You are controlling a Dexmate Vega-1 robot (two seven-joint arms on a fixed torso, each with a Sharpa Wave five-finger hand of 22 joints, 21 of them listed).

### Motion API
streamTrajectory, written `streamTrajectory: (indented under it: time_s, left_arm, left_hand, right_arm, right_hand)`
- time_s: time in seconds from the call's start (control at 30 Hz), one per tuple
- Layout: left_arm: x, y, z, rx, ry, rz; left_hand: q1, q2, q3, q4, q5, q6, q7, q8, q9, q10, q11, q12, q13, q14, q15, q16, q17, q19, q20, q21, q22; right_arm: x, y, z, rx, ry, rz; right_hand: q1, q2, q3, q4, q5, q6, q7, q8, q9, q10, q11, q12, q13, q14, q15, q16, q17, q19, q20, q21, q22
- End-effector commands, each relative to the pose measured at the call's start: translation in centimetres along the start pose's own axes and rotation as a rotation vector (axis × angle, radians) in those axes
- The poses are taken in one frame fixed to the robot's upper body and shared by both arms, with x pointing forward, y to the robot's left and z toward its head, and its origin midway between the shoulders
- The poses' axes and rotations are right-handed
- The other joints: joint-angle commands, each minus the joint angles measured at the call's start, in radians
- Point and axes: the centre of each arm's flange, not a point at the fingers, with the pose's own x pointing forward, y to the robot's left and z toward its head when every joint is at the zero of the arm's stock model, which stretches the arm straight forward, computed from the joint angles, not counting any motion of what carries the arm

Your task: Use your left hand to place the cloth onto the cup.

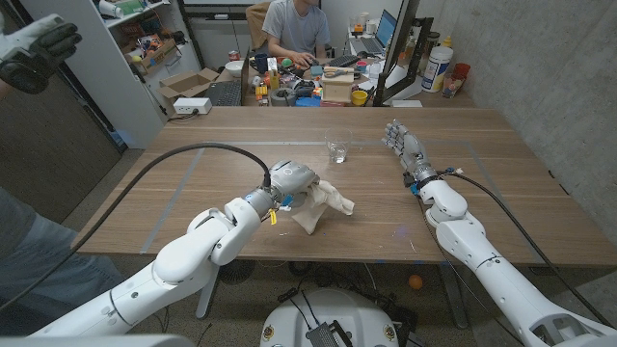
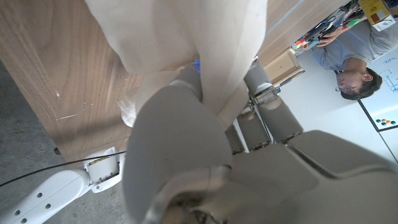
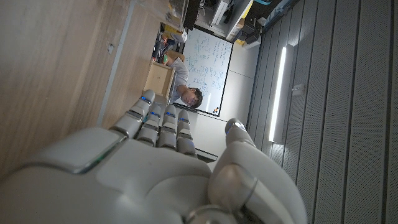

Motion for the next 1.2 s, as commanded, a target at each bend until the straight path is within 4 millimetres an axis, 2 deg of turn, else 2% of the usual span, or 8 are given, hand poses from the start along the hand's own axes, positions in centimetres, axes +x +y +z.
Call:
streamTrajectory:
  time_s: [0.03,0.27,0.77,0.97,1.2]
  left_arm:
    - [0.0,2.7,-2.1,0.023,0.051,0.089]
    - [0.9,4.2,-4.2,-0.032,0.096,0.116]
    - [2.6,5.8,-8.0,-0.058,0.154,0.166]
    - [4.3,6.4,-9.5,-0.069,0.154,0.160]
    - [6.7,6.6,-10.0,-0.042,0.136,0.149]
  left_hand:
    - [0.034,0.034,0.018,0.020,0.007,0.055,0.052,0.010,0.001,0.021,-0.021,0.012,0.162,0.059,-0.082,-0.005,0.012,-0.011,0.000,-0.004,0.001]
    - [0.034,0.033,0.019,0.022,0.007,0.056,0.053,0.011,-0.002,0.020,-0.022,0.013,0.172,0.057,-0.081,-0.009,0.020,-0.015,0.000,-0.007,0.001]
    - [0.034,0.030,0.021,0.024,0.006,0.060,0.047,0.014,-0.009,0.024,-0.027,0.013,0.187,0.059,-0.080,-0.013,0.039,-0.029,0.004,-0.012,0.002]
    - [0.033,0.028,0.021,0.025,0.006,0.060,0.048,0.014,-0.013,0.028,-0.031,0.009,0.187,0.059,-0.080,-0.017,0.047,-0.030,0.004,-0.013,0.002]
    - [0.031,0.027,0.020,0.027,0.005,0.063,0.040,0.016,-0.016,0.031,-0.036,0.007,0.189,0.058,-0.086,-0.019,0.055,-0.037,0.003,-0.016,0.003]
  right_arm:
    - [0.3,0.7,0.7,-0.008,-0.012,0.006]
    - [0.3,0.9,0.4,-0.006,-0.009,0.001]
    - [-0.2,0.7,-0.2,-0.001,0.000,-0.015]
    - [-0.2,0.7,-0.2,-0.001,-0.007,-0.019]
    - [-0.1,0.5,-0.1,-0.003,-0.013,-0.023]
  right_hand:
    - [0.010,0.000,0.008,-0.002,0.004,0.004,-0.003,0.004,0.002,0.009,0.002,-0.001,0.003,0.009,0.004,0.005,0.003,0.004,0.004,-0.002,0.006]
    - [0.010,0.000,0.008,-0.002,0.004,0.004,-0.003,0.005,0.002,0.008,0.003,-0.001,0.003,0.008,0.003,0.005,0.003,0.004,0.004,-0.002,0.006]
    - [0.011,0.001,0.008,-0.002,0.004,0.005,-0.002,0.004,0.002,0.007,0.003,-0.001,0.003,0.007,0.002,0.005,0.003,0.004,0.003,-0.002,0.006]
    - [0.011,0.000,0.009,-0.002,0.004,0.005,-0.001,0.005,0.002,0.009,0.003,-0.001,0.003,0.007,0.002,0.005,0.003,0.004,0.003,-0.002,0.006]
    - [0.012,0.001,0.009,-0.002,0.004,0.006,0.000,0.005,0.002,0.009,0.003,-0.001,0.003,0.009,0.002,0.005,0.003,0.005,0.003,-0.002,0.006]
